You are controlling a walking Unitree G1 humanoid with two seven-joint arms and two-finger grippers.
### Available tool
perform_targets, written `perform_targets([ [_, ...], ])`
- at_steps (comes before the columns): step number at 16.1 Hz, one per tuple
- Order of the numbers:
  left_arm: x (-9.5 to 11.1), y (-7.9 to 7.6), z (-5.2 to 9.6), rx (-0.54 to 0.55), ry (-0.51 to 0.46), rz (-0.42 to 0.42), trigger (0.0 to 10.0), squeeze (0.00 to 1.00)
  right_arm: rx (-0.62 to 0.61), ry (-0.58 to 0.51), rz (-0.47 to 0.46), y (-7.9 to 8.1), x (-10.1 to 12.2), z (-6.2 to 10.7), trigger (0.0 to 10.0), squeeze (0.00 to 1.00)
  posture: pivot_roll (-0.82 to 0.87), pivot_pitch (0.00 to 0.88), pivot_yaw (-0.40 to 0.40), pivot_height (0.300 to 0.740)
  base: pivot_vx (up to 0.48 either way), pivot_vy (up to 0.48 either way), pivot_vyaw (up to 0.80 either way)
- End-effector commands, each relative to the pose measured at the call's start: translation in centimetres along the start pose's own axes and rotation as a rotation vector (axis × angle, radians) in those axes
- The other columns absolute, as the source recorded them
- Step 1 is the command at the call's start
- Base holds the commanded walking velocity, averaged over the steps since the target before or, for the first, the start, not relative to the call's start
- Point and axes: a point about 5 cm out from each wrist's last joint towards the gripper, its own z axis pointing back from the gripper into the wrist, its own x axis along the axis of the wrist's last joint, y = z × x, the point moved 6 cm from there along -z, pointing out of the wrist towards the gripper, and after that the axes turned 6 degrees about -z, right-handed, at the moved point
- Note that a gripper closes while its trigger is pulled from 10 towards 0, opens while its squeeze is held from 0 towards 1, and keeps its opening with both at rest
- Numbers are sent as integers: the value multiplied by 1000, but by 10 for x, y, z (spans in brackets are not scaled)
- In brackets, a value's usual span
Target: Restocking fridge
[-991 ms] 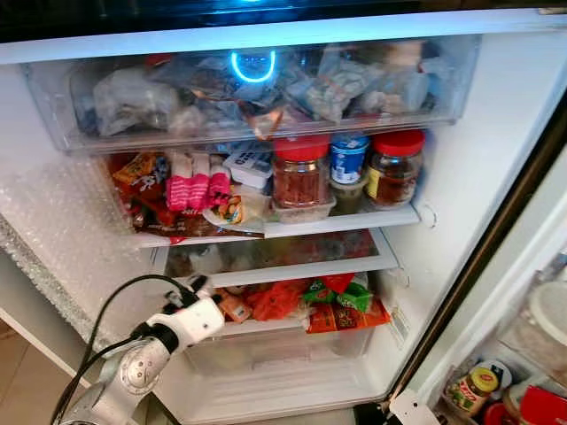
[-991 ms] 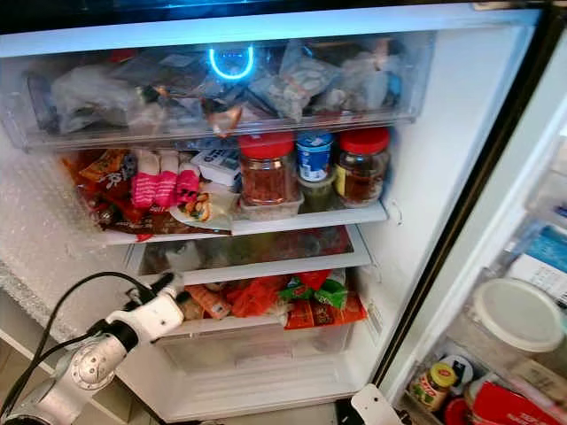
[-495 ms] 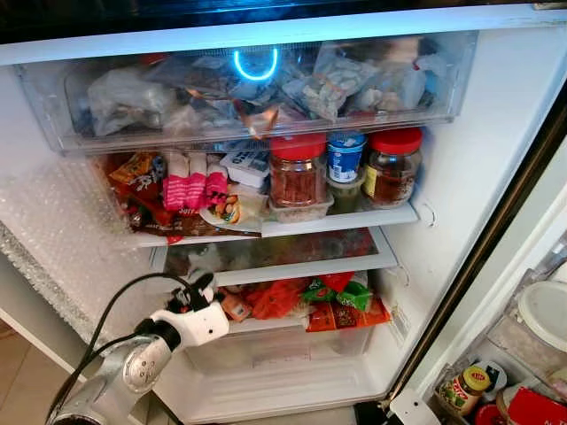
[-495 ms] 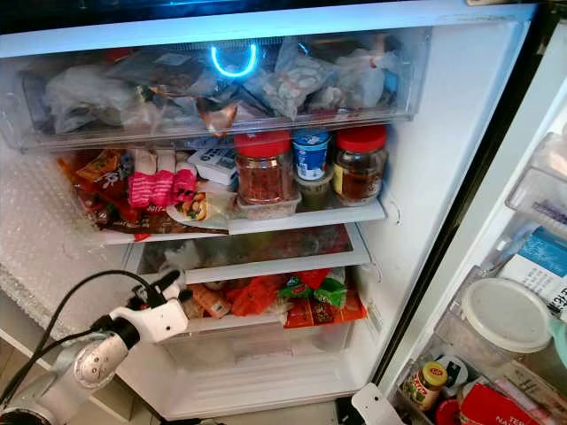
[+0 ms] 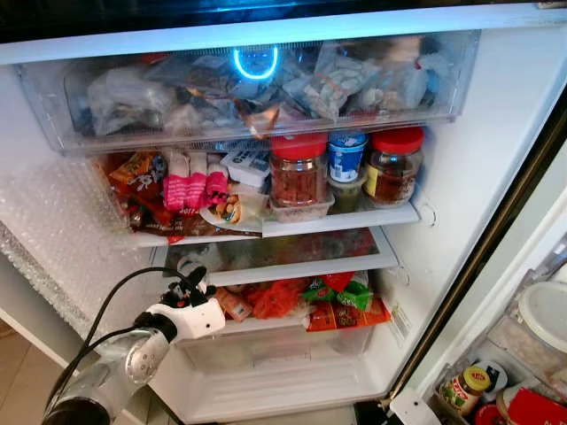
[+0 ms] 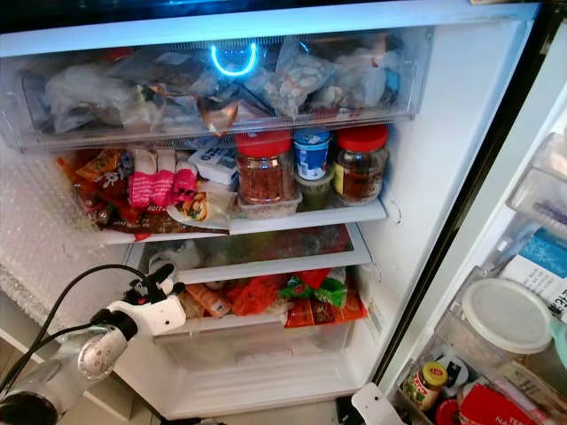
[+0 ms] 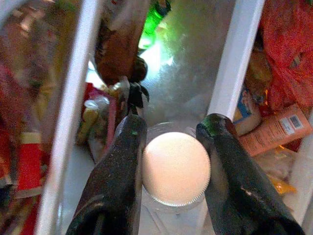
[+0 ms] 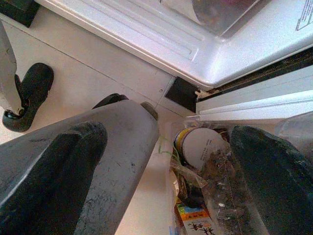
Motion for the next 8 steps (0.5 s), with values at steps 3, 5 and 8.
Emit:
perform_targets([
  [3,-3,5,-11,35,4,-34,10000,0,36,99,-39,19,-32,1,10000,0,-112,23,72,653,0,0,0],
  [5,-8,14,-16,81,32,68,10000,0,29,98,-58,19,-33,1,10000,0,-136,24,82,653,0,0,0],
  [8,-8,4,-13,103,62,468,10000,0,18,98,-71,17,-34,1,10000,0,-124,25,81,653,0,0,0],
])
